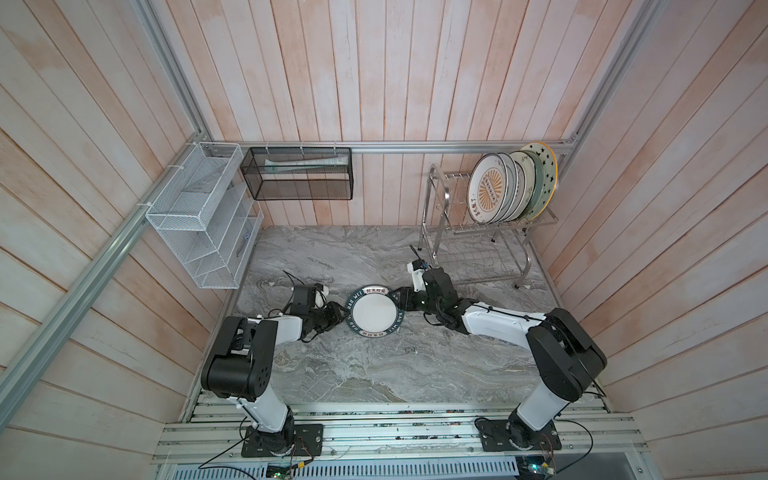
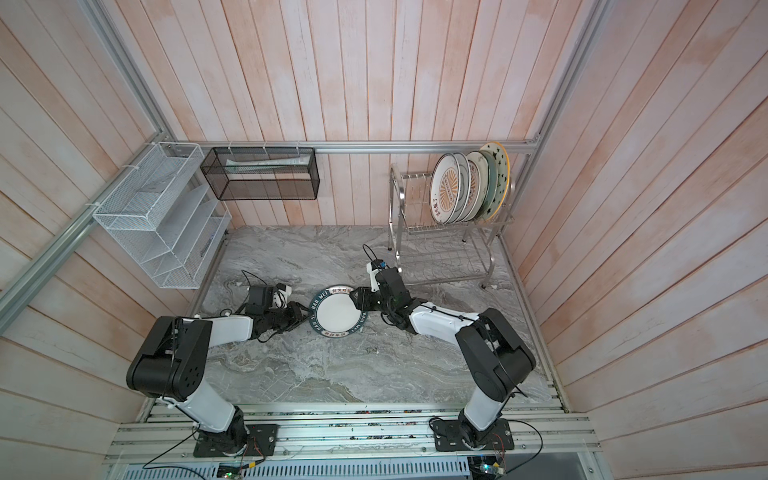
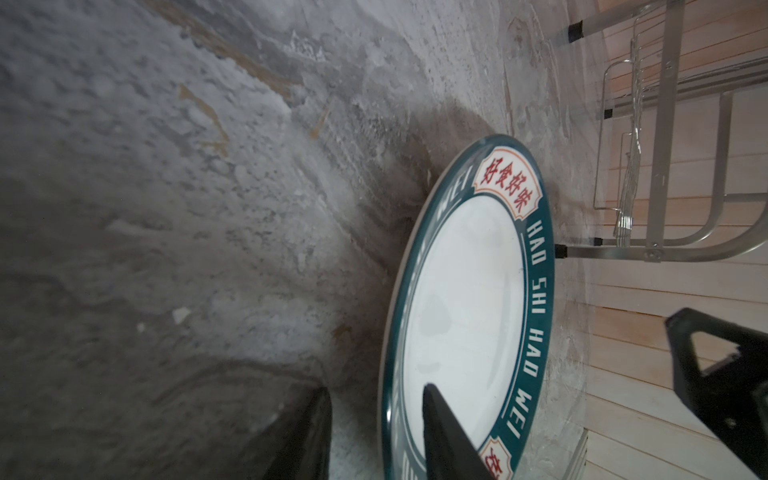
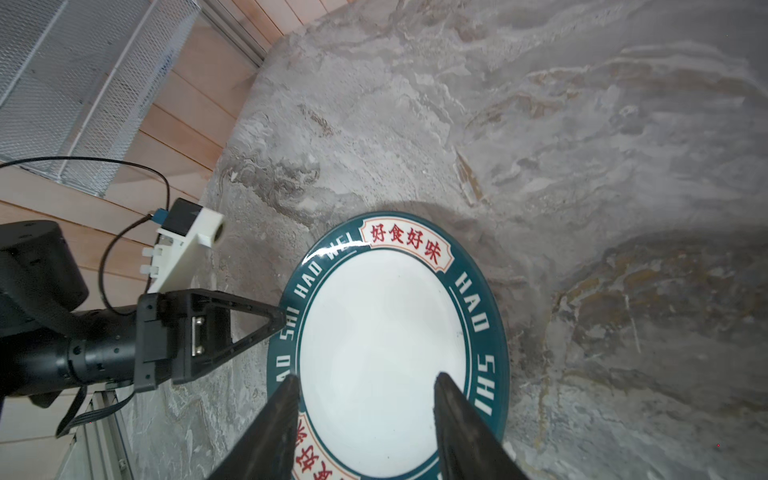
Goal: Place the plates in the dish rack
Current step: 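Slide the green-rimmed plate farther with the left gripper while the right gripper lowers toward it, then press the right gripper on the plate rim, tilting it against the left gripper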
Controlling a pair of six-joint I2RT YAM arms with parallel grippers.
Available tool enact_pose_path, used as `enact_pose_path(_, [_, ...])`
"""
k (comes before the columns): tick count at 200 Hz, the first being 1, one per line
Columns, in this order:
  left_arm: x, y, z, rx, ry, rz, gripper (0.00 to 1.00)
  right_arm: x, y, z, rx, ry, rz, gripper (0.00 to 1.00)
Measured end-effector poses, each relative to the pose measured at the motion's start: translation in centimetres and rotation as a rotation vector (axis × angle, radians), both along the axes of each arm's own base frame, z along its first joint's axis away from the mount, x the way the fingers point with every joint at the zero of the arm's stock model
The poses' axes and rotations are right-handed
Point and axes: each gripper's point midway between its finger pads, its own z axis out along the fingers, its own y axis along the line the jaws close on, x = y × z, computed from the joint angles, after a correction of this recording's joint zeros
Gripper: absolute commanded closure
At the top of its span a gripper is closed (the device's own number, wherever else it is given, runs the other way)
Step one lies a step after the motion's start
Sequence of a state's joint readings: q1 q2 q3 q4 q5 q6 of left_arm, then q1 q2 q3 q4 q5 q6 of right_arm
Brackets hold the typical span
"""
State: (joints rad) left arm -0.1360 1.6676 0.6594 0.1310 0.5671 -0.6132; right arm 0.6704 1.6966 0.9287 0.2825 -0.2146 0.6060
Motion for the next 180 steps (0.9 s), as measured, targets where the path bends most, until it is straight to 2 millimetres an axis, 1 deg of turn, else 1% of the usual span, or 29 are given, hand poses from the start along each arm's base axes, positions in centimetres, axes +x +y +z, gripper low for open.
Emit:
enact_pose_path(29, [0.0,0.0,0.0,-0.003,0.002,0.003,0.61,-0.4,-0.5,-2.0,0.011,0.081,-0.024,0.47])
enact_pose_path(64, [0.0,-0.3,0.0,-0.006,0.004,0.0,0.61,-1.2,-1.4,-5.2,-0.005,0.177,-0.057,0.47])
enact_pose_path(78, [-0.1,-0.4,0.1,-0.006,0.004,-0.002,0.62,-1.4,-1.8,-6.1,-0.013,0.203,-0.068,0.47])
enact_pose_path(123, [-0.2,-0.8,0.1,-0.01,0.007,-0.011,0.63,-1.1,-2.0,-6.5,0.004,0.218,-0.08,0.47])
enact_pose_path(168, [-0.2,-1.2,0.0,-0.016,0.003,-0.016,0.64,-1.5,-1.6,-8.2,0.02,0.274,-0.061,0.49])
enact_pose_path(180, [-0.2,-1.3,-0.1,-0.019,0.006,-0.019,0.65,-1.6,-1.3,-8.1,0.035,0.278,-0.053,0.5])
